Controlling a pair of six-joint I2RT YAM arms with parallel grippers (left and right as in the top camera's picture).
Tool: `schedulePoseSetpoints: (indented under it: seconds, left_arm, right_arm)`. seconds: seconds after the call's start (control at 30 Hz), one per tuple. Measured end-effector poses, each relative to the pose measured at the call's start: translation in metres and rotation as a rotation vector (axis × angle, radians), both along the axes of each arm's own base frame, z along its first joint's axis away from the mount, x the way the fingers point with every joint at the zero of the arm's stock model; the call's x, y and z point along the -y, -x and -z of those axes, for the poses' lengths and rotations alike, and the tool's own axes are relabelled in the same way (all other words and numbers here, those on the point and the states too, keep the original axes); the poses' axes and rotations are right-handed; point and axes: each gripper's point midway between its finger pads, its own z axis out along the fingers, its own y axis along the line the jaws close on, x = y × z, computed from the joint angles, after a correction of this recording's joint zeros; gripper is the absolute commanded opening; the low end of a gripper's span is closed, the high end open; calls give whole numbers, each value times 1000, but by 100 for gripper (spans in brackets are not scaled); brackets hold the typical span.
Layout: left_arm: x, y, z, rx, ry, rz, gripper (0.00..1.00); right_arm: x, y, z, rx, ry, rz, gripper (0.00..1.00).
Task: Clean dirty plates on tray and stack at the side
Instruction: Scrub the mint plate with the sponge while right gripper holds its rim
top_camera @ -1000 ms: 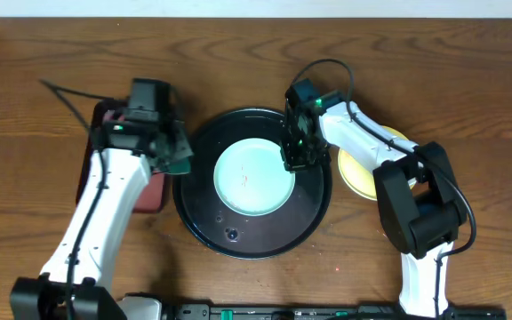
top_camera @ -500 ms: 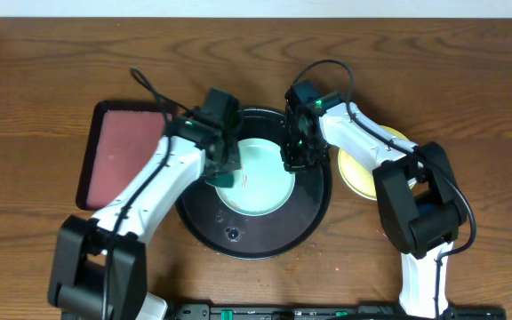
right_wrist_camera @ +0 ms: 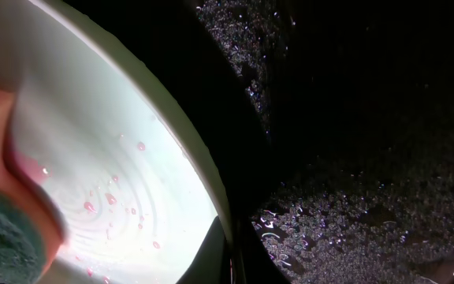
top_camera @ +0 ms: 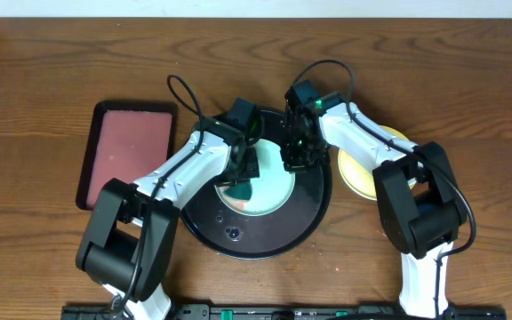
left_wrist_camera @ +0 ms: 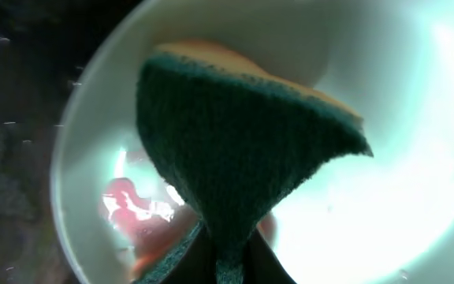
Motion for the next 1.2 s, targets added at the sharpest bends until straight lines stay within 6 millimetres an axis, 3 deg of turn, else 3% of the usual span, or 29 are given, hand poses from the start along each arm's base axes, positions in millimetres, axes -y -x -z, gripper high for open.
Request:
schedulePoseSetpoints:
  seconds: [0.27,0.57,0.87,1.2]
  left_arm:
    - [22,1,-4,-12,123,54,7]
    - [13,0,-2,0,66,60,7]
    - [-3,13,-1,-54,-11,51,7]
    - [7,20,-3,-95,60,49,7]
  right_arm:
    - [0,0,0,0,0,0,1]
    - [0,0,0,0,1,0,1]
    - [-1,0,1,0,-10,1,1]
    - [-5,-2,4,-45,-248,62,1]
